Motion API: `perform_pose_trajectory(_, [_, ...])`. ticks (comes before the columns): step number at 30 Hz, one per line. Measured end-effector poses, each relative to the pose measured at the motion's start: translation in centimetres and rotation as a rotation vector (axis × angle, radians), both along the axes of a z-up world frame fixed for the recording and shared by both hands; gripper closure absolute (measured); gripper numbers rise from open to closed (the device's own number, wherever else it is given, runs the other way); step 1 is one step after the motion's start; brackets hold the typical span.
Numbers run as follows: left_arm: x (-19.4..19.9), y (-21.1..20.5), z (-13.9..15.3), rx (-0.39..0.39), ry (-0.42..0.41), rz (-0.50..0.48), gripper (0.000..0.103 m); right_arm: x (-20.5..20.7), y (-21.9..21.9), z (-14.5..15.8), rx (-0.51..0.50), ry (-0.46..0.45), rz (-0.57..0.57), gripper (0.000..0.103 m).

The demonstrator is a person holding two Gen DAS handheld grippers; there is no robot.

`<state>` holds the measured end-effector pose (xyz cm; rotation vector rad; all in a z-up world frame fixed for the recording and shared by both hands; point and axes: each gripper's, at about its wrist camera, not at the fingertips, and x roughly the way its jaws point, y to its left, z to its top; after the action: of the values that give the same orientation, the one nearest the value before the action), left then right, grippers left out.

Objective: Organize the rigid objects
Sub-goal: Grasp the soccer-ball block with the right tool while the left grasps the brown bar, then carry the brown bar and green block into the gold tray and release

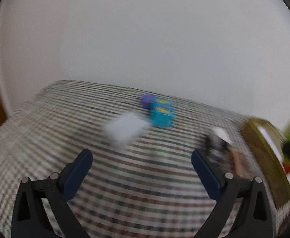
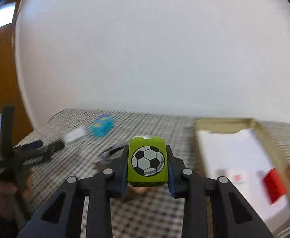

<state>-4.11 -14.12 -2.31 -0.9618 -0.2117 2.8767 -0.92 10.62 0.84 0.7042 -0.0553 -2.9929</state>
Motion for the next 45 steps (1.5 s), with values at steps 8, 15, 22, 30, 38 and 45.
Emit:
perform_pose_trajectory(8, [1.7, 7.9, -0.1, -0.010, -0.025, -0.178, 0.004, -0.4, 3.3, 0.1, 0.018, -0.008, -0.095, 0.069])
perform_pose_trajectory(15, [0.6, 12.8, -1.4, -0.045, -0.144, -0.002, 0.004, -0.4, 4.7, -0.5, -0.060, -0.023, -0.125, 0.069])
perform_pose_trajectory(22, [0.4, 9.9, -2.9, 0.016, -0.263, 0.135, 0.004, -0.3, 4.8, -0.6, -0.071, -0.029, -0.123, 0.069])
perform_pose_trajectory(30, [1.1, 8.0, -2.8, -0.039, -0.260, 0.158, 0.022, -0.3, 4.8, -0.5, -0.108, -0.049, -0.063, 0.069])
perform_pose_trajectory(38, [0.0, 9.6, -2.8, -0.087, -0.241, 0.061, 0.079, -0.3, 6.6, -0.3, -0.342, -0.055, 0.086, 0.069])
perform_pose_trajectory(45, [0.7, 7.6, -2.6, 0.091, -0.198, -0.001, 0.090, -0.7, 8.0, -0.9, -0.487, -0.075, 0.134, 0.069])
